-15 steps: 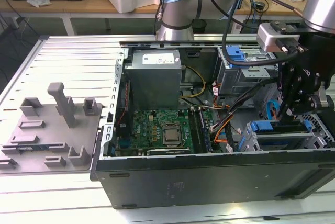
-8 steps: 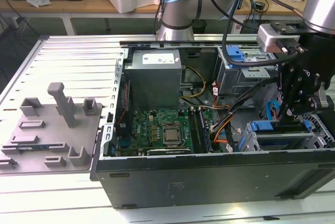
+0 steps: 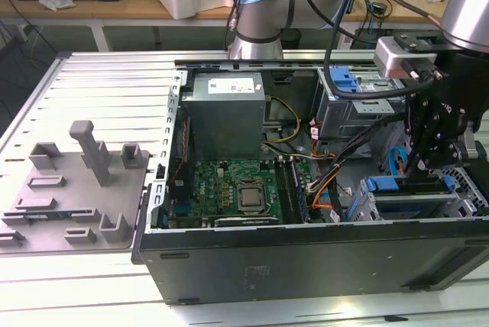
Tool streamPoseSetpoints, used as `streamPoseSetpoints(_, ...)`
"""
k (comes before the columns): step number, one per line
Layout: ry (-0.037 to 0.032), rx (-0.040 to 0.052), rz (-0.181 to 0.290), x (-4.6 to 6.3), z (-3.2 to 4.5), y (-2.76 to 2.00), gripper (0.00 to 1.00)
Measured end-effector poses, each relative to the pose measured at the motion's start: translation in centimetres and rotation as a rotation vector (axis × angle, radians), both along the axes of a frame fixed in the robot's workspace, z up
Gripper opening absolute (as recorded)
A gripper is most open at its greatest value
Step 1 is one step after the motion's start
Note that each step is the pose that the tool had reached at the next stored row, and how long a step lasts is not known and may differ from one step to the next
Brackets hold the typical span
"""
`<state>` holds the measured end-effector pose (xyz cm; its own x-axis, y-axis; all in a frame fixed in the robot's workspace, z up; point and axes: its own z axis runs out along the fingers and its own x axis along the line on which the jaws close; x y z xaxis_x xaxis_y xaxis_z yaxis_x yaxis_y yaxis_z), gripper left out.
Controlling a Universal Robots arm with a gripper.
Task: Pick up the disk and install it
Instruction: 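Insert the second disk wire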
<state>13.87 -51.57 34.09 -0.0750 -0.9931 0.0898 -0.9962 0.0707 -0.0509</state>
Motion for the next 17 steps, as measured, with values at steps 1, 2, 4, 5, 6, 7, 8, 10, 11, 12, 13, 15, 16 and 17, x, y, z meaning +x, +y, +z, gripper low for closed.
streamPoseSetpoints(1,0.0000,0.0000,0.000,0.00,-0.02,0.00,0.16)
streamPoseSetpoints(2,0.0000,0.0000,0.000,0.00,-0.05,0.00,0.16)
streamPoseSetpoints(4,0.0000,0.0000,0.000,0.00,-0.10,0.00,0.16)
streamPoseSetpoints(5,0.0000,0.0000,0.000,0.00,-0.12,-0.01,0.16)
streamPoseSetpoints(6,0.0000,0.0001,0.000,0.00,-0.15,-0.01,0.16)
streamPoseSetpoints(7,0.0000,0.0000,0.000,0.00,-0.16,-0.02,0.16)
streamPoseSetpoints(8,0.0000,0.0000,0.000,0.00,-0.20,-0.02,0.16)
streamPoseSetpoints(10,0.0000,0.0000,0.000,0.00,-0.25,-0.02,0.16)
streamPoseSetpoints(11,0.0000,0.0000,0.000,0.00,-0.27,-0.02,0.16)
streamPoseSetpoints(12,-0.0001,-0.0002,0.000,0.00,-0.30,-0.03,0.16)
streamPoseSetpoints(13,-0.0001,-0.0002,0.000,0.00,-0.33,-0.02,0.16)
streamPoseSetpoints(15,0.0000,-0.0003,0.000,0.00,-0.40,-0.03,0.16)
streamPoseSetpoints(16,-0.0001,-0.0001,0.000,0.00,-0.42,-0.02,0.16)
streamPoseSetpoints(17,-0.0001,-0.0001,0.000,0.00,-0.43,-0.02,0.16)
